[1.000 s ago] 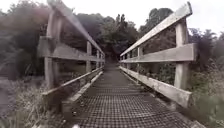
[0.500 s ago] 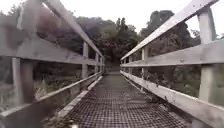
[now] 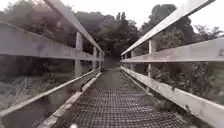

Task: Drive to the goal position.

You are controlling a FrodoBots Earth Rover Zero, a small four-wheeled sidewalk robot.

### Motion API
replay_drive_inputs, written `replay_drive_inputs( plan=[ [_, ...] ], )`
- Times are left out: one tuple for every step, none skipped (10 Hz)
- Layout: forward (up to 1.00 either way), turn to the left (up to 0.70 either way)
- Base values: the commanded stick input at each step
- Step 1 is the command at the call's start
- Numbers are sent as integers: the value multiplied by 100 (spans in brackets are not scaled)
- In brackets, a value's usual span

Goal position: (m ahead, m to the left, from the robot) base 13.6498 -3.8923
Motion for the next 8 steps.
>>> replay_drive_inputs(
  plan=[
    [85, 3],
    [85, 2],
    [85, 2],
    [85, 2],
    [85, 2],
    [85, 2],
    [87, 2],
    [94, 2]
  ],
)
